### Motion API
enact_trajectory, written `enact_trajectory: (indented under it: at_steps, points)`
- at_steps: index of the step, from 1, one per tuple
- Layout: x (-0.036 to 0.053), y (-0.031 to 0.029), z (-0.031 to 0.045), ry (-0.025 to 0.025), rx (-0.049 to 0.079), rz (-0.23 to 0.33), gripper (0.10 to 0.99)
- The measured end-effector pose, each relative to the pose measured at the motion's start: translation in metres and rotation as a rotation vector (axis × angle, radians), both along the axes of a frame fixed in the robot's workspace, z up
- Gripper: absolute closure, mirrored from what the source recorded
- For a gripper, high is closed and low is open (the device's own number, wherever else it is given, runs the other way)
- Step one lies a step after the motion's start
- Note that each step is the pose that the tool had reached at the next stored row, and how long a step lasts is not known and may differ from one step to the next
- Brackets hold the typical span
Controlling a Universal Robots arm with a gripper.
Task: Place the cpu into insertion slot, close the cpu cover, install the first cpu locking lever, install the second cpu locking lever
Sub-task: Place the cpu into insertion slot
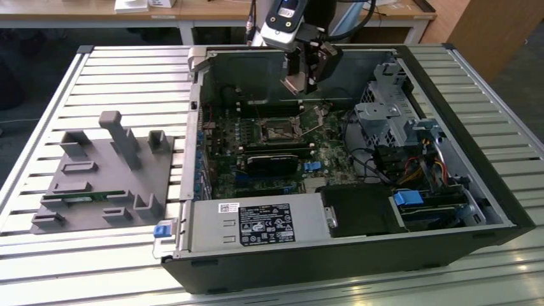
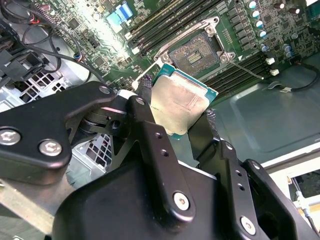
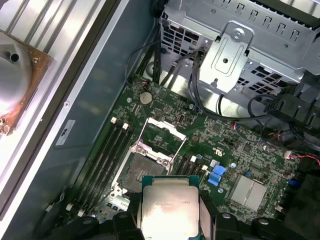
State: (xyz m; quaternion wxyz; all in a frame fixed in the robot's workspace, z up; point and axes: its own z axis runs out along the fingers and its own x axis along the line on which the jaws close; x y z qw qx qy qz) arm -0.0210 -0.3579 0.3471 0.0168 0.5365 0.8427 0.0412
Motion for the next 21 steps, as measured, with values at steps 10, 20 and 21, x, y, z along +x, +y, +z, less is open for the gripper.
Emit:
enact_trajectory:
  at_steps: [10,20,21]
  points:
    - [0.0,0.0,-0.0072,-0.0001,-0.001,0.0,0.545]
    - [0.0,0.0,-0.0098,0.0002,-0.001,-0.007,0.545]
    - [0.0,0.0,-0.01,0.0002,-0.001,-0.008,0.545]
